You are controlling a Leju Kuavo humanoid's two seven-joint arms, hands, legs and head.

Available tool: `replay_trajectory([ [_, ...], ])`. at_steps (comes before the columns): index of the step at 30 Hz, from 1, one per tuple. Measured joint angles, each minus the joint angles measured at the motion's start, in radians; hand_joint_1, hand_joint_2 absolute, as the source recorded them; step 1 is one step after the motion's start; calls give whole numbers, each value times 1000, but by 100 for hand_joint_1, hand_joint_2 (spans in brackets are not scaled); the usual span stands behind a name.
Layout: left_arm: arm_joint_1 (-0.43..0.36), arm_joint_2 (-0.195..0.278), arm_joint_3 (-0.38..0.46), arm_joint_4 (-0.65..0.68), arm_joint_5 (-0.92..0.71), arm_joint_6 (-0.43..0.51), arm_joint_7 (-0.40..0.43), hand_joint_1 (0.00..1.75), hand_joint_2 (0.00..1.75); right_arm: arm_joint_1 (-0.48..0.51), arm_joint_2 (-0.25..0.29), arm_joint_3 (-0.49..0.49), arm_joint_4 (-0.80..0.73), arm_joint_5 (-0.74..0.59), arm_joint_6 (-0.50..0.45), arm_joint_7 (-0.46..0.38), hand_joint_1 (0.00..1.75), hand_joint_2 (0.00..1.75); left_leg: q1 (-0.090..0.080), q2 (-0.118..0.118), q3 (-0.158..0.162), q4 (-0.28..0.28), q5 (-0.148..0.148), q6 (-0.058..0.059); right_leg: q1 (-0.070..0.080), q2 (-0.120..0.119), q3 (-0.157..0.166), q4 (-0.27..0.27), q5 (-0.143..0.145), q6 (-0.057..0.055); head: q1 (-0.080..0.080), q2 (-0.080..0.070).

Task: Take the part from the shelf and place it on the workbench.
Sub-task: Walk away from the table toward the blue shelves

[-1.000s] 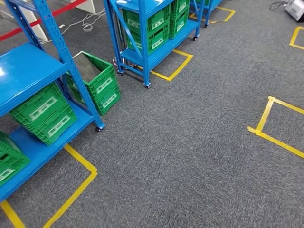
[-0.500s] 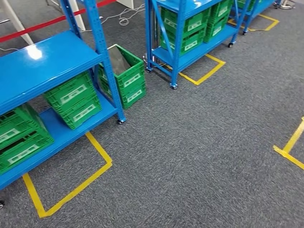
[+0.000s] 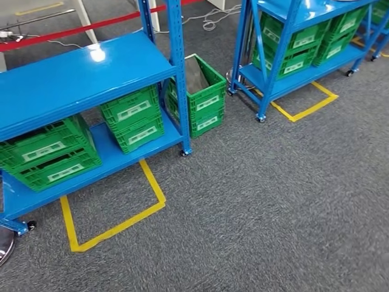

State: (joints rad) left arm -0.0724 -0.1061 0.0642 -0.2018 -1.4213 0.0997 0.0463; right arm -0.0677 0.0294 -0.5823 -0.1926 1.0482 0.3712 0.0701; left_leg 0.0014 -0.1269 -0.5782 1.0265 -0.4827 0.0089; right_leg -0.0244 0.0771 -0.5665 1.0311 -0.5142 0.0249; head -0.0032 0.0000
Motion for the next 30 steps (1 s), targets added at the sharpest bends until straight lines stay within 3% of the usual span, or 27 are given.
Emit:
replay_trajectory([
  [1, 3, 1, 0, 0, 3, 1, -1, 0, 0, 0, 0, -2, 0, -2, 0, -3, 0, 0, 1, 1, -2, 2, -1, -5, 0, -12, 2, -2, 1, -5, 0, 0],
  [3, 7, 3, 0, 0, 7, 4, -2, 0, 0, 2, -1, -6, 0, -6, 0, -3, 0, 0, -1, 42, -20, 45, -29, -15, 0, -37, 8, -7, 0, -17, -6, 0],
  [5, 8, 3, 0, 0, 9, 6, -2, 0, 0, 5, -2, -11, 0, -8, 1, -1, 0, 0, -1, 98, -76, 164, -88, -22, 4, -67, 14, -8, -4, -26, -12, 0],
  [6, 8, 3, 0, 0, 10, 7, -2, 0, 0, 6, -2, -14, 0, -9, 1, 0, 0, 0, -1, 111, -107, 229, -113, -23, 6, -83, 16, -8, -7, -29, -12, 0],
  [7, 10, 3, 0, 0, 11, 8, -2, 0, 0, 7, -2, -16, 0, -9, 2, 1, 0, 0, 0, 116, -129, 273, -123, -24, 8, -98, 18, -8, -9, -31, -12, 0],
  [8, 12, 3, 0, 0, 11, 9, -2, 0, 0, 7, -2, -17, 0, -9, 2, 2, 0, 0, -1, 119, -134, 282, -114, -22, 10, -112, 21, -8, -12, -32, -12, 0],
  [10, 16, 4, 0, 0, 13, 9, -1, 0, 0, 6, -2, -19, 0, -9, 2, 6, 0, 0, -5, 134, -88, 187, -49, -10, 15, -138, 29, -8, -18, -32, -12, 0],
  [11, 15, 5, 0, 0, 15, 9, 0, 0, 0, 6, -1, -20, 0, -9, 2, 9, 0, 0, -11, 163, -53, 119, -20, 1, 17, -150, 34, -8, -21, -31, -12, 0],
  [12, 14, 6, 0, 0, 17, 10, 1, 0, 0, 6, -1, -20, 0, -9, 1, 11, 0, 0, -19, 191, -25, 59, -1, 10, 20, -161, 37, -8, -24, -29, -11, 0],
  [14, 11, 7, 0, 0, 21, 11, 1, 0, 0, 4, 0, -21, 0, -9, 0, 13, 0, 0, -32, 224, -5, 10, 1, 21, 24, -184, 40, -9, -29, -22, -11, 0],
  [16, 14, 6, 0, 0, 25, 11, 2, 0, 0, 0, 0, -22, 0, -8, 0, 13, 0, 0, -29, 201, -3, -2, 6, 25, 25, -198, 46, -12, -33, -13, -13, 0],
  [18, 16, 7, 1, 0, 28, 11, 3, 0, 0, -2, 0, -22, 0, -7, 1, 14, 0, 0, -20, 174, 3, -15, 14, 33, 21, -155, 38, 17, -57, -3, -10, 0],
  [20, 12, 5, 2, 0, 28, 11, 3, 0, 0, 1, -1, -22, 0, -6, 1, 15, 0, 0, -14, 147, 4, -20, 18, 38, 16, -96, -12, 121, -112, 4, -6, 0],
  [22, 12, 0, 2, 0, 29, 11, 3, 0, 0, 4, -1, -22, 0, -6, 2, 16, 0, 0, -13, 118, 3, -20, 19, 40, 13, -81, -74, 238, -153, 10, -5, 0],
  [23, 14, -1, 2, 0, 29, 11, 3, 0, 0, 5, -1, -22, 0, -6, 2, 17, 0, 0, -12, 103, 4, -19, 19, 39, 12, -80, -89, 257, -148, 13, -5, 0],
  [24, 15, -2, 2, 0, 29, 11, 3, 0, 0, 5, -1, -22, 0, -6, 1, 17, 0, 0, -11, 89, 5, -18, 19, 38, 11, -79, -86, 238, -122, 14, -5, 0],
  [25, 16, -2, 3, 0, 29, 11, 3, 0, 0, 5, -2, -22, 0, -6, 1, 17, 0, 0, -9, 74, 6, -16, 18, 35, 10, -72, -64, 181, -81, 16, -5, 0],
  [27, 15, -3, 3, 0, 29, 10, 3, 0, 0, 4, -2, -22, 0, -6, 1, 16, 0, 0, -7, 47, 3, -8, 15, 25, 3, -28, -7, 51, -23, 16, -5, 0],
  [29, 14, -3, 3, 0, 29, 6, -1, 0, 0, 3, -2, -22, 0, -4, -1, 16, 0, 0, -7, 26, -5, -2, 16, 12, 0, 6, 22, -5, -14, 11, -5, 0],
  [30, 15, -3, 3, 0, 30, 4, -5, 0, 0, 2, -2, -22, 0, -4, -1, 16, 0, 0, -5, 15, -9, -1, 18, 6, 2, 2, 25, -9, -14, 6, -5, 0],
])
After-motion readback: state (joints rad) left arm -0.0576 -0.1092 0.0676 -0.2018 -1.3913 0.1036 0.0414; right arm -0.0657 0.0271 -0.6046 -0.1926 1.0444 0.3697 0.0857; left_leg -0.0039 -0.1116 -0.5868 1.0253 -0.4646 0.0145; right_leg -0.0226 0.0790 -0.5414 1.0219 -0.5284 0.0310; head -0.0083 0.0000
